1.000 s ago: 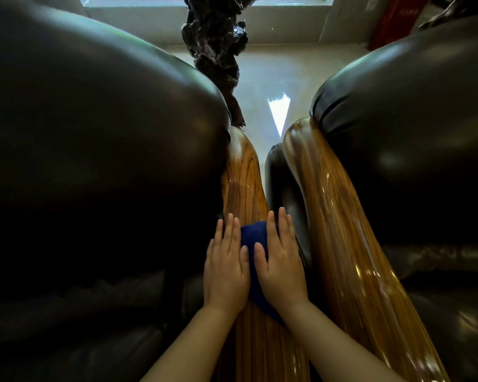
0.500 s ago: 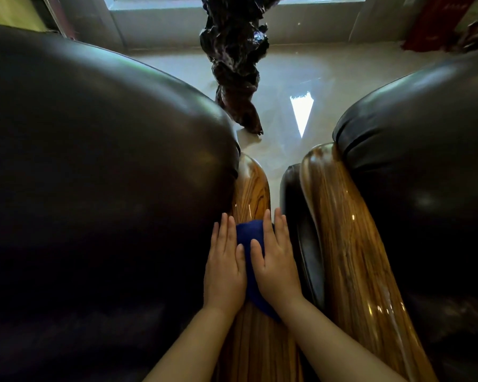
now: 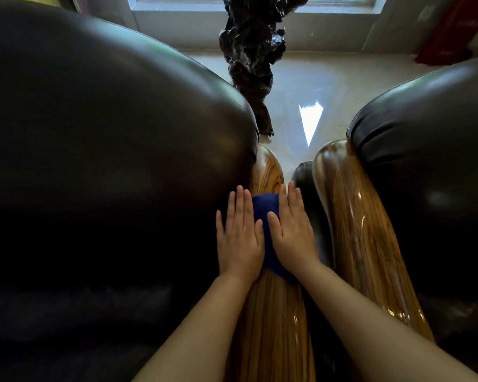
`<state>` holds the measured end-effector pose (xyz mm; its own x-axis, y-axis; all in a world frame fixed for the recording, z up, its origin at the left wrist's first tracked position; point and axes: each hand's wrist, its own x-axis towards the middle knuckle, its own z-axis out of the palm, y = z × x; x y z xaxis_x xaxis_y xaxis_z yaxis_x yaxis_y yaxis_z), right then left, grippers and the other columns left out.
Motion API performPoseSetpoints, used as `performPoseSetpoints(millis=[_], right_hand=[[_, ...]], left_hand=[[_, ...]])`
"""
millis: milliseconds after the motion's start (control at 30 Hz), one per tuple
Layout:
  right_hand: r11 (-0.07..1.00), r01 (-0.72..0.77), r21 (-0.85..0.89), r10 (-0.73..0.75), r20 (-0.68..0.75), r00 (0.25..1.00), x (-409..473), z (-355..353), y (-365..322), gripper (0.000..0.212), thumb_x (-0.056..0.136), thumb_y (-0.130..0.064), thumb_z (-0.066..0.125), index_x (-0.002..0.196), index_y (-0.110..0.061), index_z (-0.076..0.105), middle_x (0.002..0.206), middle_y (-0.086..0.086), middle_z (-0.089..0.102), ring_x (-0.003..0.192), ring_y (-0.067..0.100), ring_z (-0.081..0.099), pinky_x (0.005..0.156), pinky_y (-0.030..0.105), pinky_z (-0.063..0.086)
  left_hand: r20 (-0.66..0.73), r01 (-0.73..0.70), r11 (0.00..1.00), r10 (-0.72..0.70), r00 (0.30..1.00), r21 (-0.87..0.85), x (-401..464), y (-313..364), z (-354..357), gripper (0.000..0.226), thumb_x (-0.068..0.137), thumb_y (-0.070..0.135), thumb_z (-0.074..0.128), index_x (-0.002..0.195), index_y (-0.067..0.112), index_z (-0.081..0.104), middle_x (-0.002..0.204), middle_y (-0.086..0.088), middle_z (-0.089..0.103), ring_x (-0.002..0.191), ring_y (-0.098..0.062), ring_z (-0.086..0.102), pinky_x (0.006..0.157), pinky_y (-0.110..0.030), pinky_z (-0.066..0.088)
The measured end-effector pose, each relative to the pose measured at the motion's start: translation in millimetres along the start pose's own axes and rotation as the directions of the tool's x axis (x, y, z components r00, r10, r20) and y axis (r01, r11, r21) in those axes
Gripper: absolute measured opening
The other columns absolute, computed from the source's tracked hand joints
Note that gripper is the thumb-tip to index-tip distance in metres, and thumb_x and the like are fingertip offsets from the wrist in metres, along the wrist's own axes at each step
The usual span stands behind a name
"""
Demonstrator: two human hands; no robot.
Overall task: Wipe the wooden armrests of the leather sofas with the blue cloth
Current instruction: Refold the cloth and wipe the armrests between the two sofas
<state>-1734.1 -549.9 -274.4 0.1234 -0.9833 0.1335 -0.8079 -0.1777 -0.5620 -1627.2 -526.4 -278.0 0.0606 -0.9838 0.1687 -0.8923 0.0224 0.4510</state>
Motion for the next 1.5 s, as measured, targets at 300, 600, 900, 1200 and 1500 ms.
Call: performPoseSetpoints(millis=[300, 600, 900, 1200, 1500], right_hand=[[0.993, -0.077, 0.094, 0.078, -0.011, 0.997, 20, 7, 1, 0.058, 0.094, -0.042, 0.014, 0.144, -0.018, -0.005, 0.153, -0.007, -0.014, 0.137, 0.002, -0.016, 0.114, 0.025, -0.003], [0.965, -0.223, -0.135, 0.236, 0.089, 0.968, 62, -3, 8, 0.058, 0.095, -0.048, 0.015, 0.146, -0.026, -0.003, 0.158, 0.000, -0.010, 0.143, 0.014, -0.013, 0.113, 0.052, -0.004], [0.995, -0.030, 0.095, 0.018, 0.129, 0.992, 58, -62, 19, 0.038, 0.085, -0.013, 0.061, 0.123, -0.012, 0.057, 0.123, 0.010, 0.061, 0.113, 0.022, 0.054, 0.097, 0.029, 0.041], [0.988, -0.128, 0.081, 0.128, 0.011, 0.992, 17, -49, 1, 0.026, 0.083, -0.014, 0.061, 0.109, -0.012, 0.068, 0.111, 0.009, 0.069, 0.103, 0.022, 0.062, 0.092, 0.028, 0.044], [0.999, -0.018, -0.033, 0.027, 0.315, 0.949, -32, -123, -32, 0.012, 0.086, -0.014, 0.055, 0.088, -0.016, 0.066, 0.087, 0.003, 0.068, 0.082, 0.017, 0.063, 0.075, 0.031, 0.051]], left_hand=[[0.023, -0.097, 0.995, 0.097, 0.995, 0.003, 30, -6, 4, 0.056, 0.087, 0.041, -0.006, 0.138, 0.024, -0.019, 0.150, 0.009, -0.020, 0.137, -0.004, -0.021, 0.113, -0.032, -0.014], [-0.041, -0.081, 0.981, 0.089, 0.995, 0.174, 67, 1, 2, 0.058, 0.093, 0.035, 0.023, 0.146, 0.018, 0.009, 0.154, -0.002, 0.016, 0.135, -0.019, 0.015, 0.098, -0.046, 0.021], [0.027, -0.133, 0.978, 0.138, 0.990, -0.158, 62, -7, -42, 0.035, 0.088, 0.012, 0.055, 0.123, 0.008, 0.057, 0.125, -0.010, 0.061, 0.115, -0.022, 0.055, 0.098, -0.034, 0.043], [0.061, 0.127, 0.967, -0.116, 0.991, -0.222, 38, 13, -42, 0.036, 0.082, 0.007, 0.060, 0.117, 0.012, 0.061, 0.120, -0.010, 0.065, 0.111, -0.023, 0.059, 0.096, -0.034, 0.047], [0.237, 0.154, 0.966, -0.104, 0.966, -0.207, -26, 37, -107, 0.014, 0.083, 0.011, 0.058, 0.085, 0.020, 0.068, 0.086, 0.003, 0.067, 0.081, -0.014, 0.063, 0.069, -0.030, 0.053]])
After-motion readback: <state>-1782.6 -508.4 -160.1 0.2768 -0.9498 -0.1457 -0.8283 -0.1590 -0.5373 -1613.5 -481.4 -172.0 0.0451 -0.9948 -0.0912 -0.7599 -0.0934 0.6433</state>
